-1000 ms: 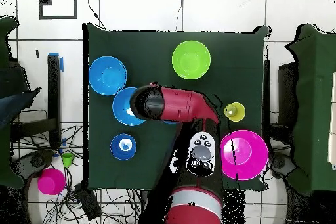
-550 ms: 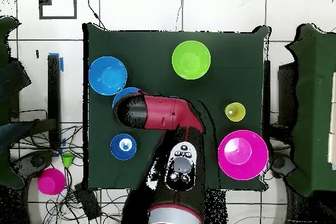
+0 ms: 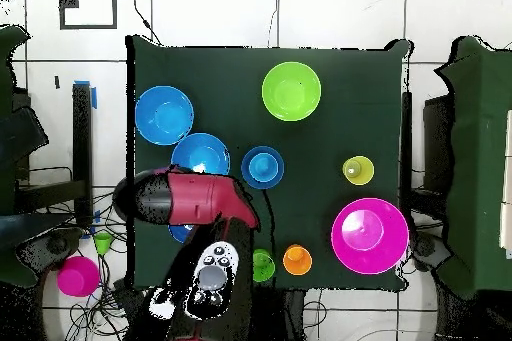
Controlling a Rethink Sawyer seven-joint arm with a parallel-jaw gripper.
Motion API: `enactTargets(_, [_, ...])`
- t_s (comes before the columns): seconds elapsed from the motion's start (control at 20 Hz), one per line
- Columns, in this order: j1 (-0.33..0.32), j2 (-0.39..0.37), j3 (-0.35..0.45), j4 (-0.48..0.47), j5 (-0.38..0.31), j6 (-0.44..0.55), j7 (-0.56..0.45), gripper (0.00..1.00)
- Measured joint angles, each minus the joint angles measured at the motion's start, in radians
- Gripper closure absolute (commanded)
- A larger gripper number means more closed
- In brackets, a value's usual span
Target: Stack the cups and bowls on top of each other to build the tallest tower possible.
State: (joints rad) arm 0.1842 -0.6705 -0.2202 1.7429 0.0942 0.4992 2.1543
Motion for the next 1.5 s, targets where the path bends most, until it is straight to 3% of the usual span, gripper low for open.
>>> enactTargets(0.2, [0.061,0.002,-0.023,0.046,0.052,0.0,0.054,0.0])
enactTargets(0.45, [0.09,0.008,-0.029,0.076,0.086,0.0,0.101,0.0])
enactTargets(1.5, [0.116,0.111,-0.028,0.145,0.232,-0.127,0.129,0.0])
